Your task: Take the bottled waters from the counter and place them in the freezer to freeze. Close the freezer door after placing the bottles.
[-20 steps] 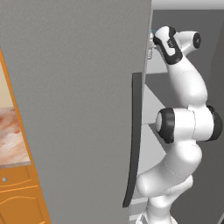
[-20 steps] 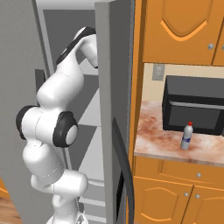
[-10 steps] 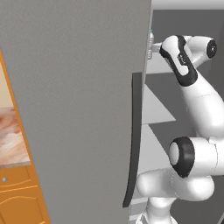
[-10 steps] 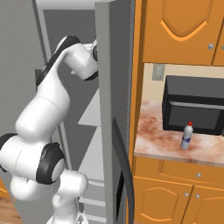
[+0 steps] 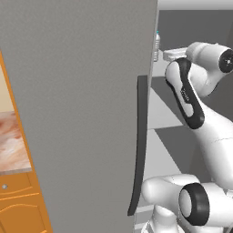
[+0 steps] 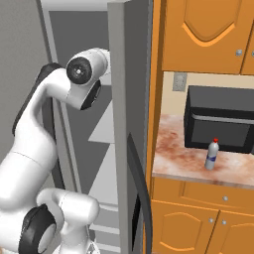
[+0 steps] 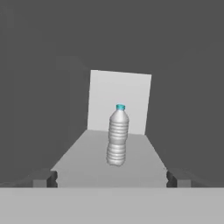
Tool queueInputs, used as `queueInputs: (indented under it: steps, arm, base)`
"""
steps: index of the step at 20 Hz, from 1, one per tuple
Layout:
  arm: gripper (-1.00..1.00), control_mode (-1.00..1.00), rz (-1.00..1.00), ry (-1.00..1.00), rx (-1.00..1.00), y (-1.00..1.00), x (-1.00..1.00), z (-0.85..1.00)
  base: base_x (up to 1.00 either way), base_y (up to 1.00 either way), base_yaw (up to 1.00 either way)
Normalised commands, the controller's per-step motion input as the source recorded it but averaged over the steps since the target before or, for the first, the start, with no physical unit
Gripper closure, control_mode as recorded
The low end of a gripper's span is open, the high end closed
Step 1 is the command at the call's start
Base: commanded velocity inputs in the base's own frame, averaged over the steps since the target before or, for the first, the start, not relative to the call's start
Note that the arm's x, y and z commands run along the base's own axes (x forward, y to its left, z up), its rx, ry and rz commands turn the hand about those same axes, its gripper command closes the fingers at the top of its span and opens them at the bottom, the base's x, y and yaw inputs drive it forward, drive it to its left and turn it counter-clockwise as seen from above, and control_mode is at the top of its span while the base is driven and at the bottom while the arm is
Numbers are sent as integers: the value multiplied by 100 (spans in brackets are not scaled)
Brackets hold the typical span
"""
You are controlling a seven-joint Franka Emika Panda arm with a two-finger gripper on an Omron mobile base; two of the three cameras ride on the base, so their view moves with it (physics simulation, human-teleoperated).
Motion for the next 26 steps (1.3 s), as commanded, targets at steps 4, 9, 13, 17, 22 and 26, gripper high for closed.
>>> queueInputs:
  steps: [4, 9, 13, 17, 22, 26]
  arm:
    - [-100, -100, -20, 15, 2, 0, -83, 21]
    - [-100, -100, -21, 19, 18, 0, -69, 15]
    - [-100, -100, -18, 12, 14, 0, -69, 0]
    - [-100, -100, -5, 1, 1, 8, -79, -12]
    - [-100, -100, 5, 1, 2, 13, -71, -26]
    - [-100, -100, 15, 0, 2, 30, -72, -21]
  base:
    - [0, 0, 0]
    - [0, 0, 0]
    - [0, 0, 0]
    - [0, 0, 0]
    - [0, 0, 0]
    - [0, 0, 0]
